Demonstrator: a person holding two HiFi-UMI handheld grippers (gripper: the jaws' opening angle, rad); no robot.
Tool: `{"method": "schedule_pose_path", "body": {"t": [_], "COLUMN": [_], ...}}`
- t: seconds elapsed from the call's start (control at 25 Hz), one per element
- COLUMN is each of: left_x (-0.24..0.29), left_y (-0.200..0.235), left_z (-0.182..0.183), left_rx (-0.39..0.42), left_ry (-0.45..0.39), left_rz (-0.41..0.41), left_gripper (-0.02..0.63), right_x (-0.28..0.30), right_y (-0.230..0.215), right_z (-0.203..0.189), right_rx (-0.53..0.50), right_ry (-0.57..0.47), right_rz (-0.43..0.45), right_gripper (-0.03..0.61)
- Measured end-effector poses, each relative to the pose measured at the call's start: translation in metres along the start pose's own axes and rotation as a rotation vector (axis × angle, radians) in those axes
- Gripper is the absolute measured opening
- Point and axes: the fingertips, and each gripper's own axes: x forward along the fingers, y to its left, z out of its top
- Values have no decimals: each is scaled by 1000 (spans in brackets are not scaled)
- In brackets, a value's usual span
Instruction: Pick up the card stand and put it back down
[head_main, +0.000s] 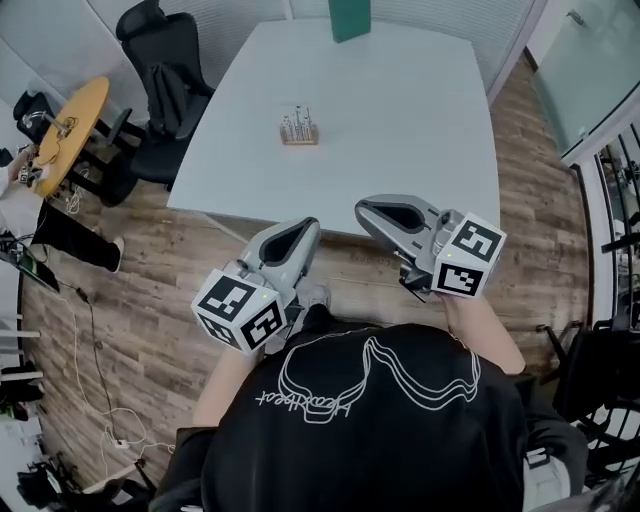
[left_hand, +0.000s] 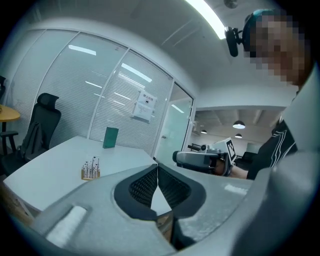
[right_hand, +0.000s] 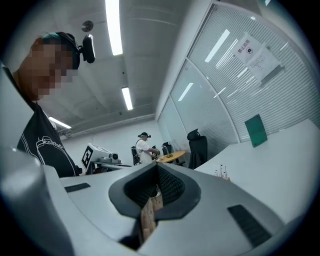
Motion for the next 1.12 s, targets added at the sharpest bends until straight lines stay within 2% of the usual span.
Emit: {"method": "schedule_pose_path", "body": {"t": [0.28,0.52,0.68,0.88,1.12], "left_x": [22,32,33,42,61], "left_y": [91,136,180,201,223], "left_z": [18,22,29,29,18], "left_rx": [-15,-9,-16,-12,-10], "left_ry": [50,74,74,76,96], "left_rz": [-77,-128,-159,-205,-210], "left_gripper": [15,15,15,15,17], "right_x": [68,99,134,146,150], "right_y": [-58,-84,-104,-117,-138], "right_z": [6,8,4,-3,-19], "right_rx": [64,61,71,57,51], "right_ry": [-31,-38,-31,-4,32], "right_rz": [-99,-165,-206,-264,-306], "right_gripper": [9,9,9,9,9]}}
